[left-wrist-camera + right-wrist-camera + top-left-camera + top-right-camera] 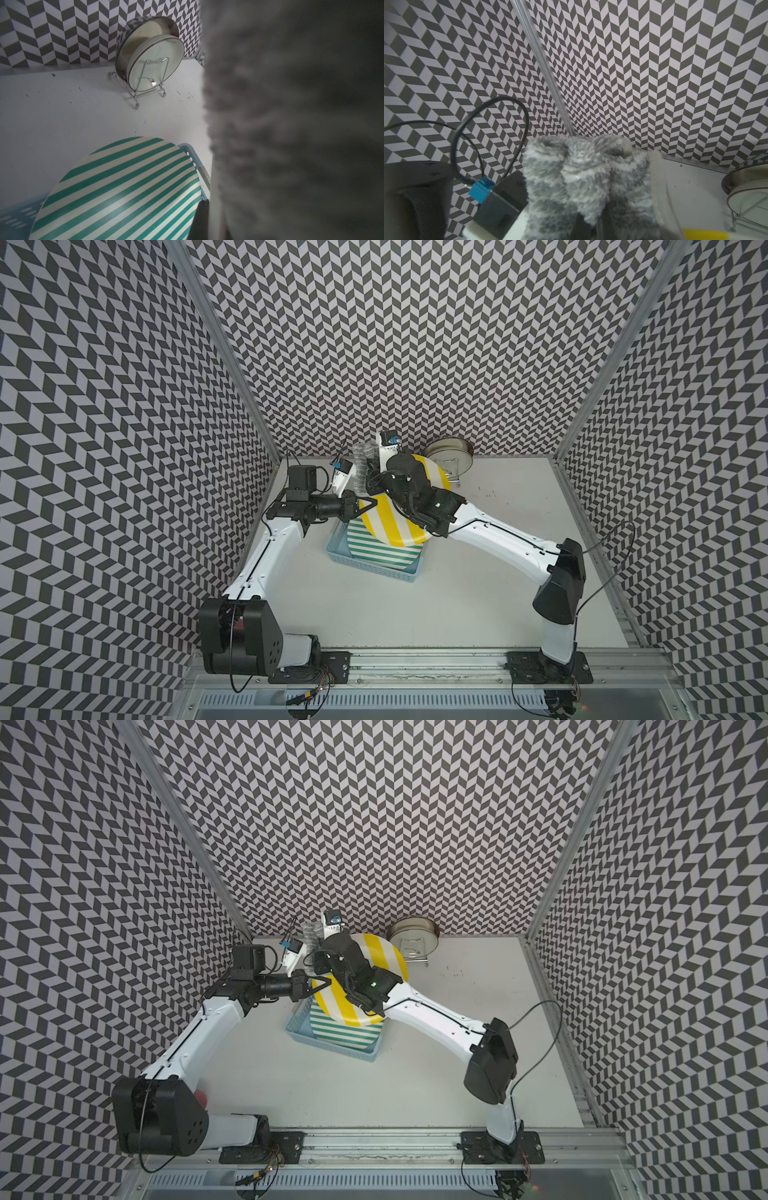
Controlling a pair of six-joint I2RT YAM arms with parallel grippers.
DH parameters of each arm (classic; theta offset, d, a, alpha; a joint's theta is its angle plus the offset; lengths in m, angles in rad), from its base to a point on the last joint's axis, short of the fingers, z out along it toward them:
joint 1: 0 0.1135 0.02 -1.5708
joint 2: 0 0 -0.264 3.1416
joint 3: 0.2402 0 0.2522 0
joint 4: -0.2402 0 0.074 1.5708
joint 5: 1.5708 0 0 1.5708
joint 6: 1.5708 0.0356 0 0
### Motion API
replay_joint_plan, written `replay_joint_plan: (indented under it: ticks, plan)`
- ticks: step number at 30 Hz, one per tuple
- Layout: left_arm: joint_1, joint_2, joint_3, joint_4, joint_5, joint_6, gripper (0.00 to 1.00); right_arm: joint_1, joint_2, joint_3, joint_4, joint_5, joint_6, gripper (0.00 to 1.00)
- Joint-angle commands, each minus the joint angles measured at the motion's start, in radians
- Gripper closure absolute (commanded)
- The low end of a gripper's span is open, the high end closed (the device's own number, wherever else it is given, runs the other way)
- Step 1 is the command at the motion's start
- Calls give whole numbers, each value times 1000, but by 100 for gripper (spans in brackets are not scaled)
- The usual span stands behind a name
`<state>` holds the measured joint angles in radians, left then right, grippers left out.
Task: Wipe the wet plate dry
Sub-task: Wipe the plate with towel.
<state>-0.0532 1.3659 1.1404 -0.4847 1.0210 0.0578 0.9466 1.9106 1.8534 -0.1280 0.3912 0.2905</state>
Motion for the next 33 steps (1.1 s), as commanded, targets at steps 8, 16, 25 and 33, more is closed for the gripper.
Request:
replay_joint_plan:
  ticks: [8,16,25,33]
  plan:
    - [-2,-61,22,89,65,-17,100,-187,-230,-366,62,16,163,100]
    - [-4,-57,8,134,66,-53,100,-223,-328,-536,112,4,177,100]
    - [-11,-54,-3,144,66,-58,100,-152,-231,-423,107,-160,121,100]
    - [-13,-61,-18,167,64,-77,100,-14,-90,-273,87,-221,79,100]
